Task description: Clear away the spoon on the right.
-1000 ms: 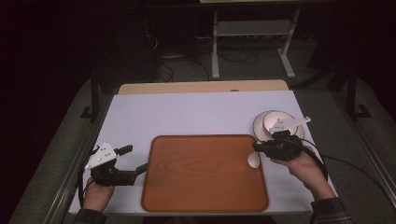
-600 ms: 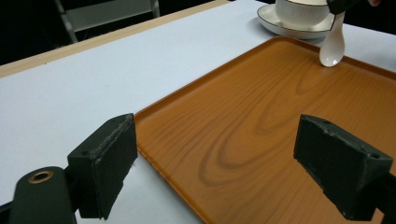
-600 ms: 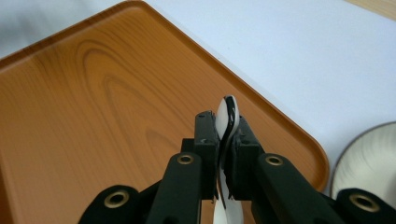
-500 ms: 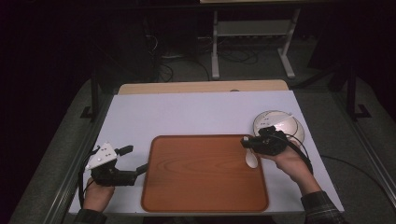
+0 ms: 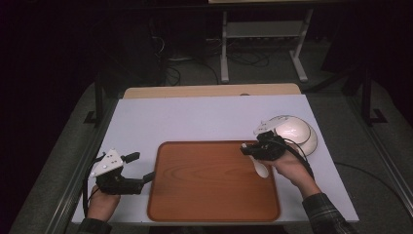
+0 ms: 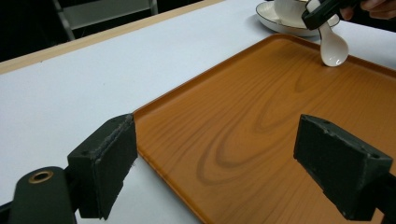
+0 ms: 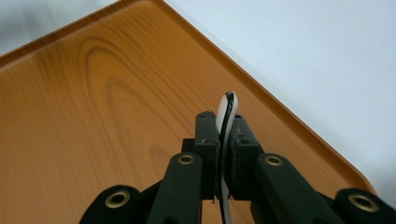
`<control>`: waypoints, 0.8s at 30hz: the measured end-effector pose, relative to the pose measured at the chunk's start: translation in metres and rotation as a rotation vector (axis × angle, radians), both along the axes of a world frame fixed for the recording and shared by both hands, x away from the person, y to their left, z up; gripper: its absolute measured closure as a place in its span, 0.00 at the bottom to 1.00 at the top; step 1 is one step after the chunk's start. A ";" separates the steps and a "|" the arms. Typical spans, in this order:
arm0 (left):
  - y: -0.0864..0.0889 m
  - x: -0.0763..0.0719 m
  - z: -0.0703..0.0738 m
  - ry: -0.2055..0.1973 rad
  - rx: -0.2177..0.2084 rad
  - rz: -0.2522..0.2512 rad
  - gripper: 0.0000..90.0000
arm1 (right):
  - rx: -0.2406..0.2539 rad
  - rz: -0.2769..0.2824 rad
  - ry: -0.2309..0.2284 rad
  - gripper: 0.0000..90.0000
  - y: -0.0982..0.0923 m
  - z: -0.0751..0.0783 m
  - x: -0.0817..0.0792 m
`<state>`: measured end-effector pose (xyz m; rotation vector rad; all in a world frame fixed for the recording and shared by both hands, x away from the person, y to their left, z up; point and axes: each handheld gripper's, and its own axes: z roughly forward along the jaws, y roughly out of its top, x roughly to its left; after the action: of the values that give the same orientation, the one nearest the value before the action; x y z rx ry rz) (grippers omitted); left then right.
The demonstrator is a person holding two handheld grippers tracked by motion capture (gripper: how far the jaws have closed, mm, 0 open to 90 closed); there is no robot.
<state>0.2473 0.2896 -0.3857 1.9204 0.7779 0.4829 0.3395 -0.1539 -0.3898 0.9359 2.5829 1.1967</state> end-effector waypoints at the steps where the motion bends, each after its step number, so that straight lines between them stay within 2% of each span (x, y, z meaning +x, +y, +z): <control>1: 0.000 0.000 0.000 0.000 0.000 0.000 0.14 | 0.000 0.000 0.000 0.93 0.000 0.000 0.000; 15: 0.000 0.001 -0.001 0.006 -0.003 0.001 0.14 | -0.026 0.040 0.048 0.93 0.018 -0.018 0.011; 20: 0.000 0.002 -0.003 0.012 0.004 0.001 0.14 | -0.051 0.060 0.070 0.93 0.023 -0.027 0.017; 24: 0.002 0.005 -0.003 0.016 -0.006 0.005 0.14 | -0.067 0.071 0.082 0.92 0.027 -0.033 0.021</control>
<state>0.2521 0.2917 -0.3890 1.9189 0.7942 0.4678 0.3600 -0.1271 -0.4232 0.9050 2.7240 1.1029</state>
